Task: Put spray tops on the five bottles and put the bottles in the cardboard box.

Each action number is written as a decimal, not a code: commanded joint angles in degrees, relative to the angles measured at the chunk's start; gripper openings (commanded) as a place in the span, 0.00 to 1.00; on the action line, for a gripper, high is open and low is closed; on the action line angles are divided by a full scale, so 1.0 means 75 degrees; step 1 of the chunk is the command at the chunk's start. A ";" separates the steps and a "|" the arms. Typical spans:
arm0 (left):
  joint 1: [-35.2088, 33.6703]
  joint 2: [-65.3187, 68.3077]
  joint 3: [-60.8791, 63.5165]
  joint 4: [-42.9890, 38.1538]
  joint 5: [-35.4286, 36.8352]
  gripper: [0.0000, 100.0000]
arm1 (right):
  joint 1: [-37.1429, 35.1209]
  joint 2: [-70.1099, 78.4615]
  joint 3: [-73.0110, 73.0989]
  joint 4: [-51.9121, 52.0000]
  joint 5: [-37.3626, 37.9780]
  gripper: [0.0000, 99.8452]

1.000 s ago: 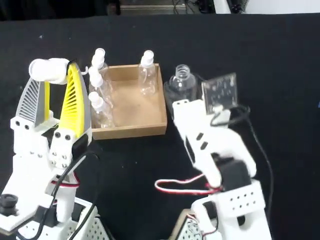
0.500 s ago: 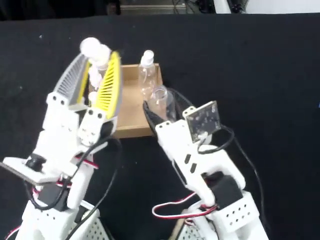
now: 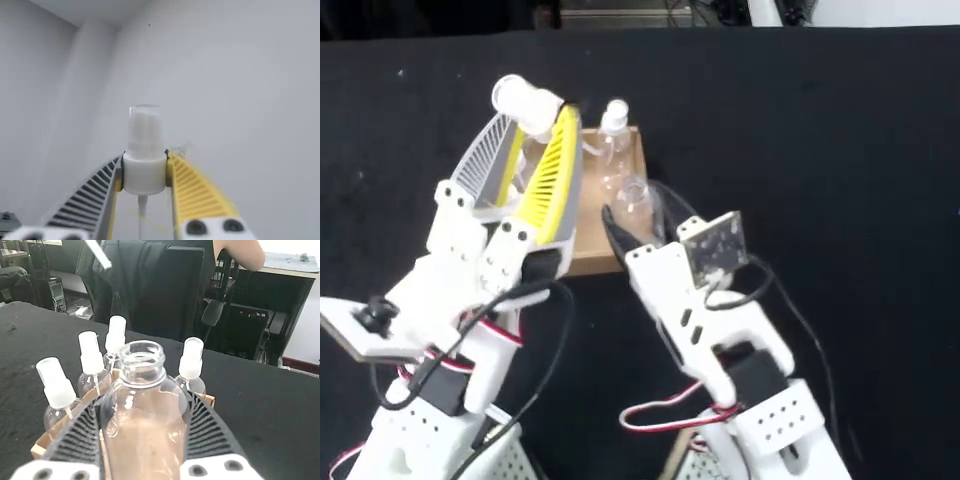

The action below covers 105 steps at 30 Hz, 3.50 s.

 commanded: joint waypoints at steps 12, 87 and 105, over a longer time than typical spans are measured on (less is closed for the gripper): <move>0.0346 0.0961 -0.0088 -0.0141 0.0105 0.03 | -0.0082 -0.0182 -0.0064 -0.0246 0.0000 0.01; -0.1002 0.0961 -0.1518 0.4384 0.0164 0.29 | -0.0070 -0.0182 0.0029 -0.0246 -0.0047 0.01; -0.6593 -0.0656 -0.0381 0.5884 0.0105 0.03 | 0.0551 -0.0100 -0.1237 0.0105 -0.0059 0.01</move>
